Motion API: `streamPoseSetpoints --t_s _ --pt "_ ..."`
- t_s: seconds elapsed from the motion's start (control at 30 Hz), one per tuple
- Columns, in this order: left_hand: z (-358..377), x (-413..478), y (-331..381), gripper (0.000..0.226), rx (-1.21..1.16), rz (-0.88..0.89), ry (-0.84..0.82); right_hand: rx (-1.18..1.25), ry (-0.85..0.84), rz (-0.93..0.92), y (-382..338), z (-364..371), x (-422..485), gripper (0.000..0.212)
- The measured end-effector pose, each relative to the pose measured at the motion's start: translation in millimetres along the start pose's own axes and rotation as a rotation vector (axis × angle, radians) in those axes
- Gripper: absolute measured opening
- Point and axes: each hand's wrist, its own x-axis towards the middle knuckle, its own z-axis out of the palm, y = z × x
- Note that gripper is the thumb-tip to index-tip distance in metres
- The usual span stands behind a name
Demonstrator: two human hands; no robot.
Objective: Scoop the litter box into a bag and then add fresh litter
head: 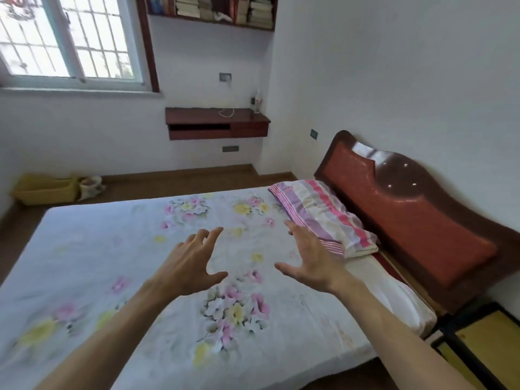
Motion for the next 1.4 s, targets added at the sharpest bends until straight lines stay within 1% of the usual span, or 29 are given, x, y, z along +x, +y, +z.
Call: streamPoseSetpoints --t_s 0.3,0.47,0.7,0.83,1.03,1.23,1.4 --pt "-53 -129 -119 0.101 0.047 -0.238 0.031 0.011 -0.040 -0.227 -156 60 38 0.093" --pt "-83 -207 -167 0.100 0.082 -0.386 0.072 0.036 -0.086 -0.383 -239 94 54 0.092" --pt "-117 -318 -228 0.100 0.127 -0.645 0.138 0.083 -0.183 -0.616 -367 142 74 0.092" --pt "-128 -372 -251 0.096 0.173 -0.804 0.165 0.117 -0.243 -0.753 -434 174 84 0.090" --pt "-141 -444 -282 0.093 0.172 -1.040 0.217 0.170 -0.338 -0.971 -528 226 96 0.089" --pt "-155 -492 -307 0.095 0.190 -1.252 0.241 0.194 -0.418 -1.179 -612 265 113 0.091" --pt "-159 -527 -312 0.094 0.187 -1.405 0.284 0.194 -0.479 -1.337 -674 292 115 0.091"
